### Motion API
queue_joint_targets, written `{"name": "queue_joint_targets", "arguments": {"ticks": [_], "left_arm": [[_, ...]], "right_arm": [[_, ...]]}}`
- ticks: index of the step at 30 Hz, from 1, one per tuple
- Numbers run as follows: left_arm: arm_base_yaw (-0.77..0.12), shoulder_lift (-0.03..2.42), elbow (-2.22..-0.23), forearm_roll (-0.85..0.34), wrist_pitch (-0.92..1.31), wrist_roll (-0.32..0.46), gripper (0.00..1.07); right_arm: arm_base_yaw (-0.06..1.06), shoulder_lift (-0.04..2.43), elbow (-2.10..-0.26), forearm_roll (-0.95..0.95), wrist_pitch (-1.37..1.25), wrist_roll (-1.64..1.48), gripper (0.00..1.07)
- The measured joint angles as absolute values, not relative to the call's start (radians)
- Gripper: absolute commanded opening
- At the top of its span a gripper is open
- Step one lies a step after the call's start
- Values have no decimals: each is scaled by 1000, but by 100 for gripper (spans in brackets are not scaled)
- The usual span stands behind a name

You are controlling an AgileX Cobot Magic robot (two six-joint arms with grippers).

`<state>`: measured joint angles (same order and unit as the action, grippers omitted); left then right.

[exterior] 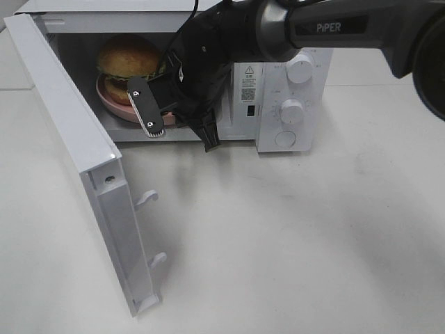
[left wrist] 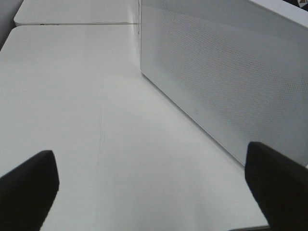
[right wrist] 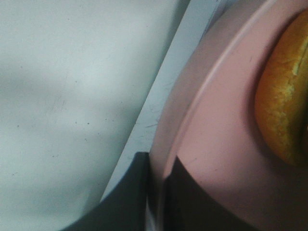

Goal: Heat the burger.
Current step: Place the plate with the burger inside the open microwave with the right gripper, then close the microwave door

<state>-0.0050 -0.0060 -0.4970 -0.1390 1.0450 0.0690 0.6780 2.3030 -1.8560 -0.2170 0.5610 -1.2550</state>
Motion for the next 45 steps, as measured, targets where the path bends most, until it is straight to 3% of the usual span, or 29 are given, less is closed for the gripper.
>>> {"name": "queue_joint_targets", "arguments": {"ticks": [7, 10, 12, 15, 17, 26, 34, 41, 45], "left_arm": [[-5, -6, -497, -137, 1045, 69, 103], [-5, -6, -497, -126, 1045, 69, 103], [-5, -6, -497, -123, 1045, 69, 103], [-5, -6, -497, -122, 1045, 69, 103], [-5, -6, -497, -122, 1045, 69, 103], [-5, -6, -497, -122, 1045, 69, 103], [-5, -6, -497, -122, 1045, 69, 103], [-5, -6, -497, -122, 1045, 69, 103], [-5, -6, -497, -122, 1045, 69, 103]], "right_arm": [[678, 2350, -1913, -220, 562, -1248, 8], [678, 2360, -1925, -221, 553, -1222, 15], [678, 2360, -1928, -223, 528, -1203, 31], [678, 2360, -1935, -223, 519, -1195, 37], [678, 2360, -1935, -223, 515, -1171, 50], [678, 2360, -1932, -211, 565, -1126, 61], [675, 2257, -1754, -179, 476, -1125, 67], [675, 2128, -1572, -178, 419, -1111, 85], [675, 2082, -1518, -181, 404, -1094, 88]]}}
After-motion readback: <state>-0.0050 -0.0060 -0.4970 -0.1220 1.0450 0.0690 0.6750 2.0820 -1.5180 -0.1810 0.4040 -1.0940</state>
